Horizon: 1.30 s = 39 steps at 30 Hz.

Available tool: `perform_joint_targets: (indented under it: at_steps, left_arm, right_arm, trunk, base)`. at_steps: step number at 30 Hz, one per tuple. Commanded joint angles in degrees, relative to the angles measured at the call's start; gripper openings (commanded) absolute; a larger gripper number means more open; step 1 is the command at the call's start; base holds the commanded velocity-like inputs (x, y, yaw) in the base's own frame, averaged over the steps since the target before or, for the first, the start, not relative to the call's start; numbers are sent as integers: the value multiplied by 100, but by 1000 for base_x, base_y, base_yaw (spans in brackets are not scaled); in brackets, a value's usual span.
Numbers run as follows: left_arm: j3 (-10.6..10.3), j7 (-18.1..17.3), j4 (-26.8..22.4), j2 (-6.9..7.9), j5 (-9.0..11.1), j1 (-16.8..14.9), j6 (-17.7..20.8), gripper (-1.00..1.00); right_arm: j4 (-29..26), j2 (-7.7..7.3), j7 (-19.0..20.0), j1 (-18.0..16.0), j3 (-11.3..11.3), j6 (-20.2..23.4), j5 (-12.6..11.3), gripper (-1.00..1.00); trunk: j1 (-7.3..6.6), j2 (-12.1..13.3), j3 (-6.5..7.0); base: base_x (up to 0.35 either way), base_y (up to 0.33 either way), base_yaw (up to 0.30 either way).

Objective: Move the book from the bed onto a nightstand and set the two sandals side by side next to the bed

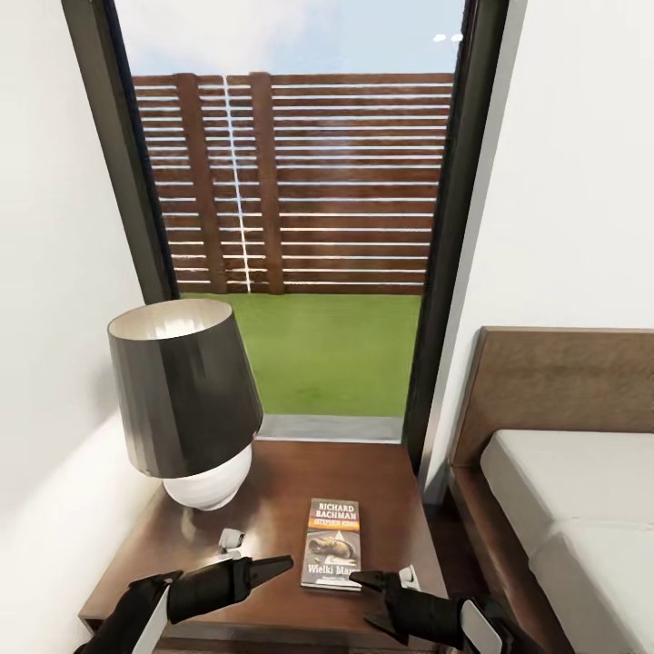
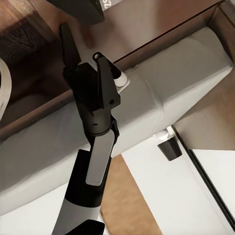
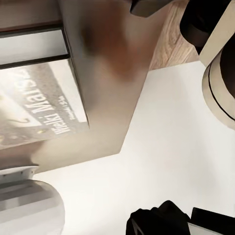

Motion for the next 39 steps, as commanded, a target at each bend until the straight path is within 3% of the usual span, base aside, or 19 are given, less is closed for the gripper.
perform_joint_targets:
  at_steps: [1,4,39]
  left_arm:
    - [1,-16,0,1,10,-2,60,100]
    - [-2,-16,0,1,10,-2,62,100]
    - [-25,116,0,-8,2,-2,64,100]
  right_arm:
    - [1,-1,2,-2,5,22,16,100]
    - [1,0,1,-2,5,22,16,100]
    - [1,7,11,-1,5,21,16,100]
  trunk:
    - [-1,-2,-6]
    - [-1,-2,-6]
    - [-770,1401,623]
  base:
    - [-3,0,0]
    - [-1,0,0]
    - [0,0,0]
